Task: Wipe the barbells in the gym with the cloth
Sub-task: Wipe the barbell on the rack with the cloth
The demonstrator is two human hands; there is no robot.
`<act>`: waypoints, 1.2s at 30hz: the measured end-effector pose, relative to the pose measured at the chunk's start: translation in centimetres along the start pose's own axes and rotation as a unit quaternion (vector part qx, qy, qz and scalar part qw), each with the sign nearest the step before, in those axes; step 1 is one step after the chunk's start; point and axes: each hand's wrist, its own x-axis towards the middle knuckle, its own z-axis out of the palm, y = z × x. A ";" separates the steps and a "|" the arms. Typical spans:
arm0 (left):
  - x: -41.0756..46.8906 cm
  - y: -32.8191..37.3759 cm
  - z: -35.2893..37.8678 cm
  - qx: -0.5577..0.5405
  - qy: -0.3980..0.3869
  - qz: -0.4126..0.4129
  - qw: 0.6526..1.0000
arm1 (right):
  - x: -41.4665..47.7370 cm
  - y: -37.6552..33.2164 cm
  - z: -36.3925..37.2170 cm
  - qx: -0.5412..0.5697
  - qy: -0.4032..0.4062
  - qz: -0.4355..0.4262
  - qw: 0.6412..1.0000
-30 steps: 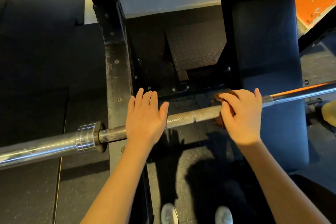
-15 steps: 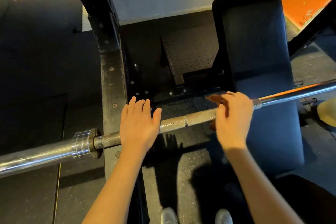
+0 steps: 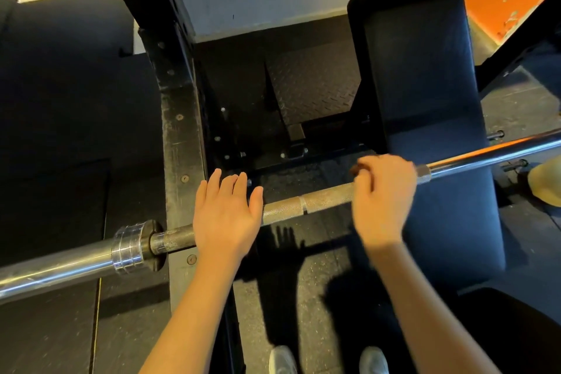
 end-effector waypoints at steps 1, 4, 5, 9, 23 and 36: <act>-0.1 0.0 0.0 0.001 0.000 0.001 1.000 | -0.9 -1.2 0.5 0.005 -0.023 -0.042 0.999; -0.4 0.0 0.0 0.002 -0.001 0.000 1.000 | -1.0 -0.2 -0.4 0.026 -0.119 -0.190 0.974; -0.6 0.0 0.1 0.003 -0.002 0.000 1.000 | 0.2 0.9 -1.4 0.017 -0.143 -0.207 0.968; -1.0 0.1 0.1 0.007 0.003 0.001 1.000 | 3.6 6.1 -4.2 -0.013 -0.047 -0.068 0.996; -1.5 -0.3 0.1 0.004 -0.036 0.019 0.999 | 2.7 3.6 -4.6 -0.016 -0.114 -0.088 0.989; -2.0 -0.3 0.3 0.011 0.003 0.013 1.000 | 1.8 3.6 -4.8 0.017 -0.160 -0.107 0.981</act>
